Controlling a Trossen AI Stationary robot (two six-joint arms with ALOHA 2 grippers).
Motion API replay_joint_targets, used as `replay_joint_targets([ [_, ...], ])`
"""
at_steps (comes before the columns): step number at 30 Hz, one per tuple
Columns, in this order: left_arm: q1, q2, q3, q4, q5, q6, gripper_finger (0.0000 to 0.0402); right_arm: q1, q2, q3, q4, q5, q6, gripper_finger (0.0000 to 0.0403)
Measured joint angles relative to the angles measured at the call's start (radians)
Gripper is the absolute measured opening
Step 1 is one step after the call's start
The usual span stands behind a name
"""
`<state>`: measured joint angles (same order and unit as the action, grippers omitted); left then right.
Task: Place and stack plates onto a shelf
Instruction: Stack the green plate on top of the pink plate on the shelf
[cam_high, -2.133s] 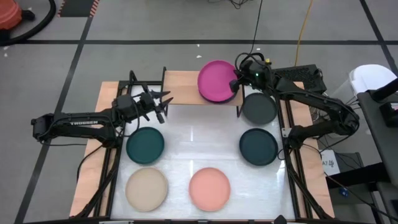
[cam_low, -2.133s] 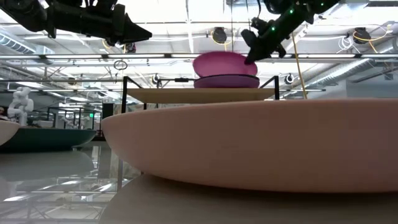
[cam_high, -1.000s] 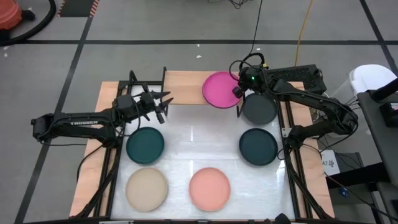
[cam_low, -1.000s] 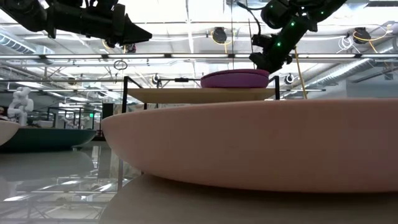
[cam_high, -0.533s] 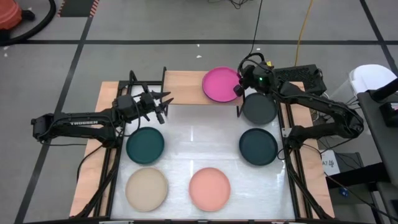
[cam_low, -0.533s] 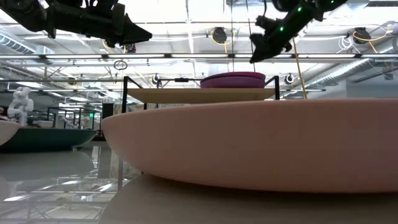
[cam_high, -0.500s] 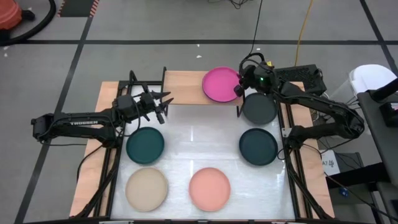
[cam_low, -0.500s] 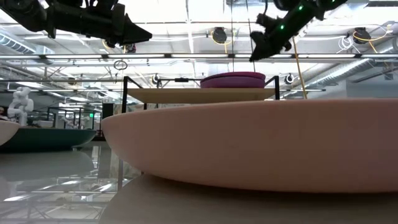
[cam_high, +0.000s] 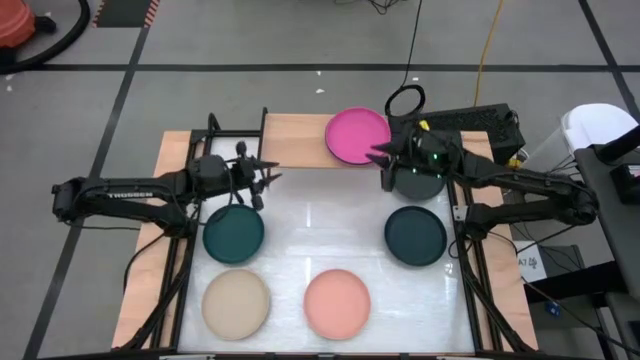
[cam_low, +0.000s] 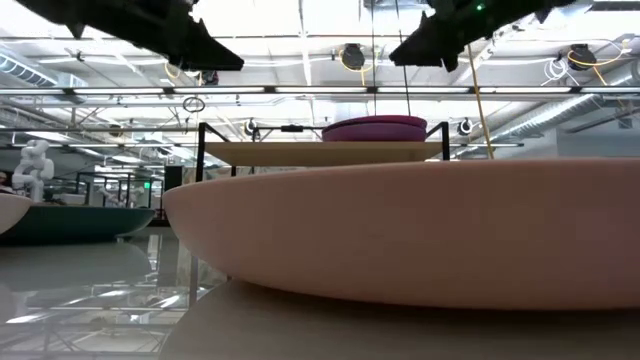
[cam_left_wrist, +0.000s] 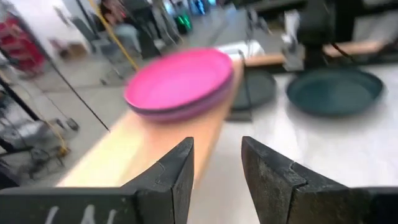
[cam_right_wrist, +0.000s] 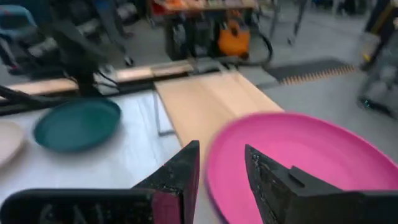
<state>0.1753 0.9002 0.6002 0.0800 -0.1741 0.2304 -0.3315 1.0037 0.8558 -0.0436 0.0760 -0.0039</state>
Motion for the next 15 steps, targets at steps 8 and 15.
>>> replay_joint_targets([
  [8,-0.132,0.01,0.066,-0.321,0.001,-0.167,0.014,0.125,-0.061,-0.225,0.357,0.0,0.026,0.011],
  [15,-0.217,0.03,0.094,-0.579,0.0,-0.356,0.014,0.214,-0.064,-0.402,0.643,0.0,-0.012,0.011],
])
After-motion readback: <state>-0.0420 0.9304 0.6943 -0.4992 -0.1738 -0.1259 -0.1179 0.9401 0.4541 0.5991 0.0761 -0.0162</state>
